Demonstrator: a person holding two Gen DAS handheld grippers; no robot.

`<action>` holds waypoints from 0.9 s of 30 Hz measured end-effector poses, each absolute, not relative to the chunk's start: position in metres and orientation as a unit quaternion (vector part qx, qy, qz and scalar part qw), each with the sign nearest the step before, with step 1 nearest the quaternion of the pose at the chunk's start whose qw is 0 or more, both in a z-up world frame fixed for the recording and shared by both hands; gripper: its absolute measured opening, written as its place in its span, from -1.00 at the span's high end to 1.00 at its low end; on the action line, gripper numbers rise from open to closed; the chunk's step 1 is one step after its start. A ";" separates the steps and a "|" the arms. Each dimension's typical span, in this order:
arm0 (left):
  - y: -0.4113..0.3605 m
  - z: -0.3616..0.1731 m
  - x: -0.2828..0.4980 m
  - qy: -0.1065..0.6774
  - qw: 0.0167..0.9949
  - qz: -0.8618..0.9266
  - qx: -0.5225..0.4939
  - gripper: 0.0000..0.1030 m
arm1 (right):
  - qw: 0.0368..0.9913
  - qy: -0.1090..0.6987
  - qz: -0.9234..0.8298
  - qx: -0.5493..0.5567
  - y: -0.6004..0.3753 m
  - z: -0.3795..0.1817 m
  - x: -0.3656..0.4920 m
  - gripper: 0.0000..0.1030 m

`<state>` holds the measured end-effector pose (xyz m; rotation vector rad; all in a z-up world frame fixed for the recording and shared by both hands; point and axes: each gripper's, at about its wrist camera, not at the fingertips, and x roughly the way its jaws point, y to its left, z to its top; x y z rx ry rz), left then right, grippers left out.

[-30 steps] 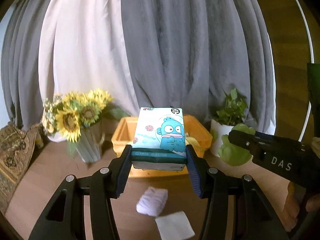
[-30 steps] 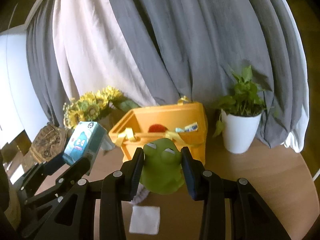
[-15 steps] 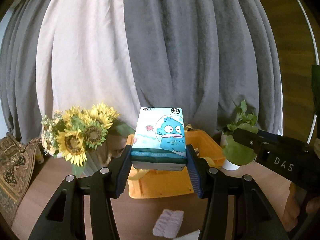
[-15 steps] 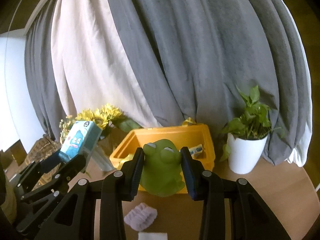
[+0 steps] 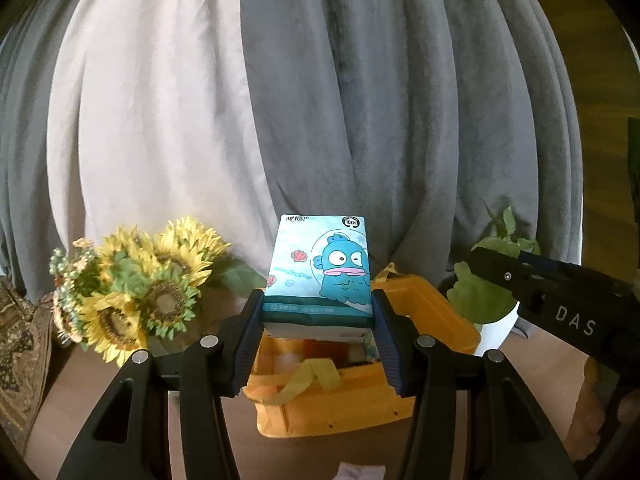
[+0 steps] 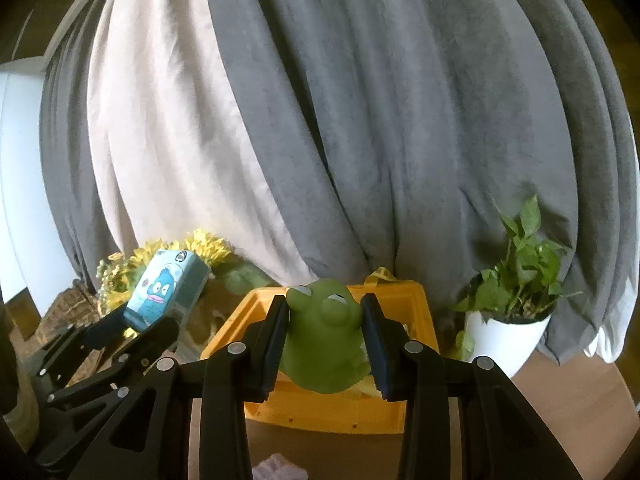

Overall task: Organize soft objects
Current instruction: 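Lift and carry the tissue pack and frog with both tools over the crate, then open both tools to drop the tissue pack and frog into the crate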

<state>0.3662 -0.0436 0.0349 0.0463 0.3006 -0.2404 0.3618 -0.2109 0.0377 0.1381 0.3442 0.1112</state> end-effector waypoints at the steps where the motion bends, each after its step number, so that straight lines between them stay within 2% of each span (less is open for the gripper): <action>1: -0.045 0.033 0.373 0.151 0.981 -0.118 0.024 0.00 | 0.981 0.172 0.055 0.068 -0.211 0.037 0.367 0.25; 13: -0.047 0.007 0.445 0.199 0.971 -0.127 0.027 0.00 | 0.979 0.191 0.034 0.065 -0.216 0.018 0.429 0.25; 27: -0.056 -0.047 0.500 0.275 0.950 -0.137 0.055 0.00 | 0.963 0.264 0.014 0.057 -0.220 -0.033 0.491 0.25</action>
